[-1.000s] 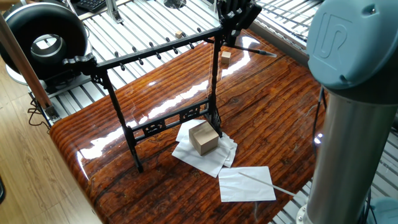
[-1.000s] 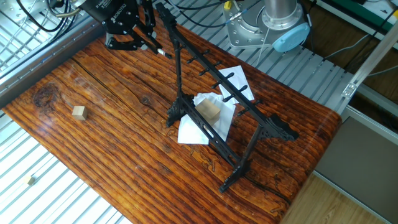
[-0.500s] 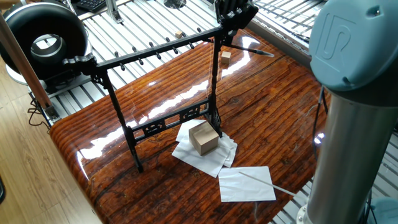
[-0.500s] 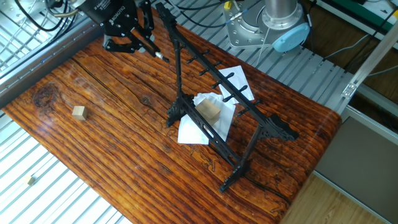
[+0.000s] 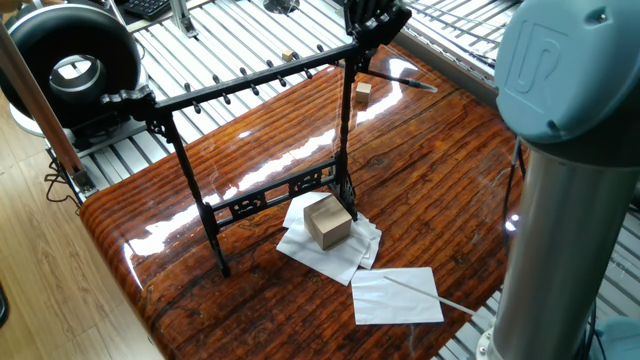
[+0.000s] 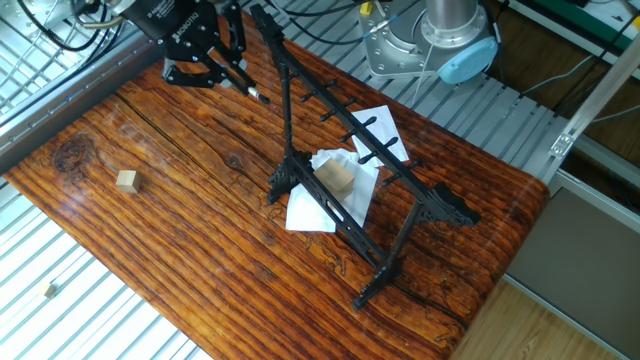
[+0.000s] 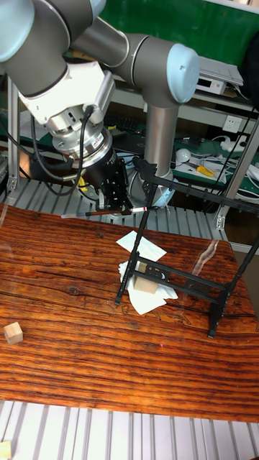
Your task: Place the brush on the pen rack
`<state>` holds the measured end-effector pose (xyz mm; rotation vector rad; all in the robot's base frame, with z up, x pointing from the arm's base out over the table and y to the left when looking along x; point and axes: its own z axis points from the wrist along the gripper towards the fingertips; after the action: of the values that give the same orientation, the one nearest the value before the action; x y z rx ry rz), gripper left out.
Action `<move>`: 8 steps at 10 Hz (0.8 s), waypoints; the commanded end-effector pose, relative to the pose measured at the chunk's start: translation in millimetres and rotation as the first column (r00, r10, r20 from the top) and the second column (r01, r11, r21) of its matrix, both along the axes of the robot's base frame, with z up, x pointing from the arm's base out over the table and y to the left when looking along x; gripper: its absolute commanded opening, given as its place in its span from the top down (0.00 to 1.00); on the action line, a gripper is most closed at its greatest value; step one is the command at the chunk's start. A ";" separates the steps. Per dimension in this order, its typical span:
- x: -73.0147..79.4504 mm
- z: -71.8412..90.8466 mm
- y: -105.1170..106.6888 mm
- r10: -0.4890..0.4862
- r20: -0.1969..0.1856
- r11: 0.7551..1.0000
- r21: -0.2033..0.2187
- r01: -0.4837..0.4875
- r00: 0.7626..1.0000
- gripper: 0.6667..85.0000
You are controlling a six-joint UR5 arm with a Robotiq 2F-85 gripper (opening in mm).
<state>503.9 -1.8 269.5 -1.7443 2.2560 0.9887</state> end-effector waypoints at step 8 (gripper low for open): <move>-0.6 39.7 16.7 -0.029 -0.083 0.998 0.053 0.033 0.996 1.00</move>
<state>507.6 10.1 295.8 -1.6946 2.2733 1.0965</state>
